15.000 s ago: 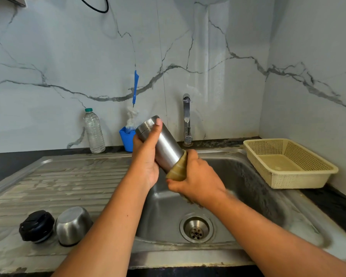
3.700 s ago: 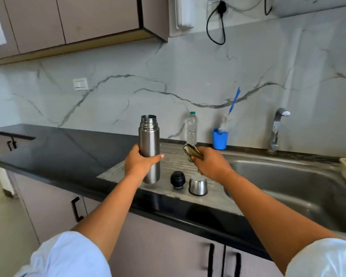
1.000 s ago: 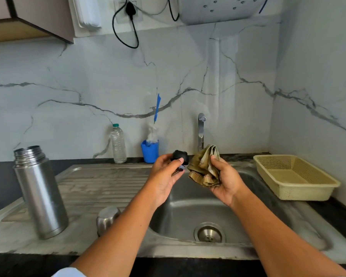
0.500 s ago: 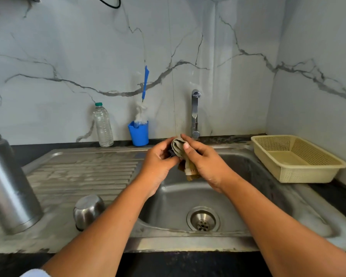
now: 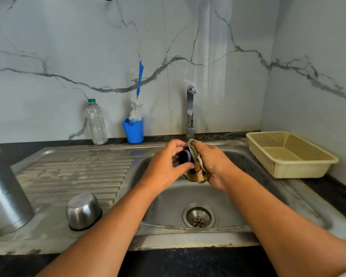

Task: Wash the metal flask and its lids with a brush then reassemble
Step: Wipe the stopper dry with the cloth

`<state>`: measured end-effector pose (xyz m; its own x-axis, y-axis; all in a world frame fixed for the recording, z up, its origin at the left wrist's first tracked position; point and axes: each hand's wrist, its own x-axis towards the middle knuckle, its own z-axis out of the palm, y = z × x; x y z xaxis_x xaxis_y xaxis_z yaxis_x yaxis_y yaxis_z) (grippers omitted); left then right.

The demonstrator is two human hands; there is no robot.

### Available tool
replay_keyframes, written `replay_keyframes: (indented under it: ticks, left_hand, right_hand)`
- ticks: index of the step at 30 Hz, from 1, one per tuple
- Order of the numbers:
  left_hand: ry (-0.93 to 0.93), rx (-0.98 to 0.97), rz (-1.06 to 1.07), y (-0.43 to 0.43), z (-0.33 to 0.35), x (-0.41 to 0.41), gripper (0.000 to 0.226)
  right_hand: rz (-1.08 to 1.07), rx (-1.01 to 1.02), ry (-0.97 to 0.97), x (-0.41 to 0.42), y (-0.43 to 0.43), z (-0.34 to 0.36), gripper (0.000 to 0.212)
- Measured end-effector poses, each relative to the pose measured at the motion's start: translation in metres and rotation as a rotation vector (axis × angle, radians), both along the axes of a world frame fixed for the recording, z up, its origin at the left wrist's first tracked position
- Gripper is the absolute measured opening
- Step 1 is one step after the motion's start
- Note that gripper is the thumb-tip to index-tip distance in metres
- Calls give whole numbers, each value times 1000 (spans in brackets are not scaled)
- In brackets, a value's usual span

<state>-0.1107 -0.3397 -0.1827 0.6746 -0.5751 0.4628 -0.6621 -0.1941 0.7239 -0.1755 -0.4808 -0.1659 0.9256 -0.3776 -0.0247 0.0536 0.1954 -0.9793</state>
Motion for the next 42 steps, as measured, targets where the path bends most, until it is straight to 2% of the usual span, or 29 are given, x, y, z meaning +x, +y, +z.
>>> replay_keyframes:
  ticks: [3,6,9,13,16,20,23,27,29,33,35,37,42]
  left_hand:
    - [-197,146,78,2,2,-2,45]
    - [-243,211,115,2,3,-3,39]
    - [-226,205,114,3,3,-3,36]
    - [-153,200,128,3,0,-1,25]
    - [-78,172,163,3,0,-1,30]
    - [6,134,196,4,0,-1,37]
    - [163,59,174,1,0,-1,47]
    - [361,-39,161,1,0,5,64]
    - [453,-61,171,4,0,6,66]
    - [666,-150,137,6,2,7,61]
    - [754,-186,70,6,3,6,62]
    - [826,-224,3,7,4,4,62]
    - [875,-288,-105,5,5,1,57]
  right_hand:
    - [-14,-6,10,2,-1,-1,30]
    - [-1,60,9,4,-1,-1,35]
    - [76,168,27,3,0,2,47]
    - [230,267,26,1,1,3,39]
    - [213,239,-7,1,3,2,38]
    - [148,161,-69,0,7,0,35]
    - [150,56,-113,-2,8,0,37]
    - [119,-245,-168,-3,8,-2,31]
    - [114,-437,-191,-2,7,-1,29]
    - [116,-670,-204,-4,6,1,60]
    - [134,-725,-220,-5,6,1,71]
    - [161,-749,-239,-6,6,1,71]
    - [119,-775,-244,-7,6,2,55]
